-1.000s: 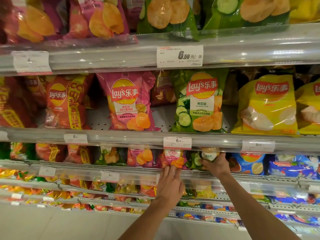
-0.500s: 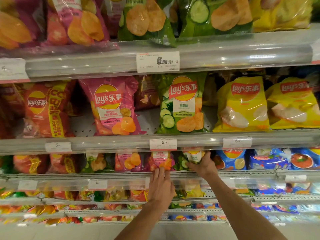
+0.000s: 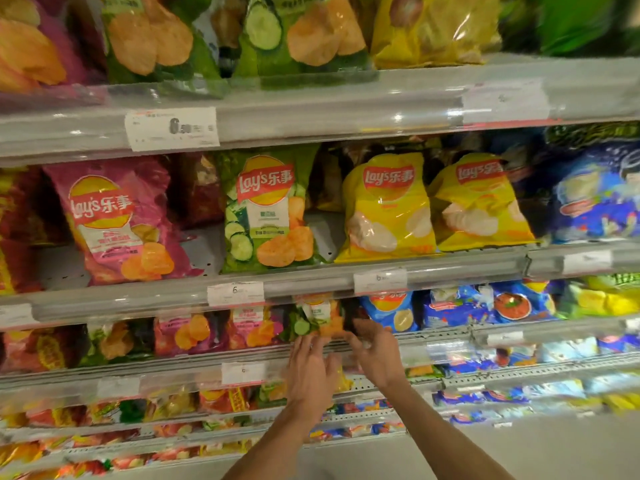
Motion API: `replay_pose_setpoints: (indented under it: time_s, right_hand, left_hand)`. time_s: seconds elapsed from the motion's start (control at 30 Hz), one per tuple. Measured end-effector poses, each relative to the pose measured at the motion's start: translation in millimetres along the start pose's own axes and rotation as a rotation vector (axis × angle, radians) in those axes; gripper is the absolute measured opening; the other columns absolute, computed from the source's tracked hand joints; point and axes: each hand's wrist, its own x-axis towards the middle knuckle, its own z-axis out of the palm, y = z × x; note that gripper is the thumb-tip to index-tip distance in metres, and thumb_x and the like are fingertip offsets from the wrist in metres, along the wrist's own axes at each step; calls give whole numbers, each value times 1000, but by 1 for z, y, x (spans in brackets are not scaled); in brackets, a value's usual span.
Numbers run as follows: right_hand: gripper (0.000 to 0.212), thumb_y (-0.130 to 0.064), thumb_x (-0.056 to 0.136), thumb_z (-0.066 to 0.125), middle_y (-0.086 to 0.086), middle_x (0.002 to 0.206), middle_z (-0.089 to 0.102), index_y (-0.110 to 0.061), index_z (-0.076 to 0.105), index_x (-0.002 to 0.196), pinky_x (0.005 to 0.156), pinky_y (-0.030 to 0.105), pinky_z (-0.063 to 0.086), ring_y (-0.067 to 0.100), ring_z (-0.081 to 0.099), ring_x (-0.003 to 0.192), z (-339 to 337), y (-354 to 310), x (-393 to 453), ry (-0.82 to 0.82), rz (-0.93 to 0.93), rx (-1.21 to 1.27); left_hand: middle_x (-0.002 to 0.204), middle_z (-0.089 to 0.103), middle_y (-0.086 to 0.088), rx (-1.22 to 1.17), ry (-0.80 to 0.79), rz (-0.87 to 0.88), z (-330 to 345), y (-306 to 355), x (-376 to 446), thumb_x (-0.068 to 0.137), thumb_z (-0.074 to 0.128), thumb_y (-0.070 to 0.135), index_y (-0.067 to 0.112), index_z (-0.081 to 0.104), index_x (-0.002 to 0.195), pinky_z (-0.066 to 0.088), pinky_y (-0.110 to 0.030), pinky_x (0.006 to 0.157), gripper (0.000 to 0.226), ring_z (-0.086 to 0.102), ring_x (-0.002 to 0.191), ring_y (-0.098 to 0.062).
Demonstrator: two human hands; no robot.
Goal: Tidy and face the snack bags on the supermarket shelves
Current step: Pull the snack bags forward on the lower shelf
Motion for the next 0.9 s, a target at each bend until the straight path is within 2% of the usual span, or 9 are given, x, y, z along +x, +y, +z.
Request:
replay_pose_setpoints:
  time_s: [0.1,0.23,0.33,0.4,0.5,0.63,0.77,0.83,0.9]
  right_hand:
    - [4,-24,94,72,-19,88,72,-23,74,97,81,28,58,-5,68,83,-44,26,-4,61,40,117]
    - [9,-18,94,70,-18,84,72,-16,76,101,71,9,50,-10,67,81,-116,75,1,137,74,122]
    - [7,-20,95,69,-15,76,70,-15,74,95,65,4,43,-1,67,73,-169,110,5,207,120,94]
    - [8,-22,95,69,-11,74,69,-15,73,93,68,9,45,5,67,72,-201,132,8,260,150,61]
    - [4,-17,94,69,-6,74,68,-15,69,91,71,33,51,21,70,77,-241,159,13,282,176,28]
    - [6,-16,91,72,-9,71,65,-16,66,91,67,32,46,25,69,75,-279,186,22,322,182,-14]
    - [22,-19,89,75,2,91,68,-10,65,107,78,37,52,27,68,88,-301,207,39,316,171,-4]
    - [36,-19,87,77,13,107,65,-5,60,117,90,47,52,33,62,103,-308,214,49,288,183,-21]
    - [56,-24,83,82,22,121,59,-1,55,126,100,48,46,38,51,117,-313,220,62,258,202,-106]
  left_hand:
    - [111,66,-1,-144,95,-29,22,44,4,88,66,14,13,70,109,48,-36,96,22,60,107,-21]
    - [99,69,-7,-261,167,-72,59,107,8,88,67,7,10,71,97,53,-41,86,10,66,95,-28]
    - [96,69,-10,-268,189,-68,90,153,11,83,70,-1,6,72,94,55,-41,82,14,67,91,-33]
    - [103,66,-10,-267,179,-85,108,180,12,85,68,1,5,71,101,54,-40,83,17,66,97,-32]
    - [120,59,-10,-269,137,-157,129,212,16,91,64,11,6,65,116,50,-42,93,26,59,112,-29]
    - [134,51,-19,-282,145,-264,149,243,19,92,66,13,1,54,132,44,-47,107,44,48,129,-35]
    - [158,24,-15,-341,104,-410,156,263,31,96,62,30,6,28,152,22,-28,115,70,26,147,-28]
    - [158,23,-16,-355,115,-437,157,267,42,94,64,35,6,23,154,21,-32,119,78,22,147,-29]
    - [149,34,-20,-333,145,-430,159,267,55,88,73,34,1,28,150,26,-38,117,83,28,141,-34]
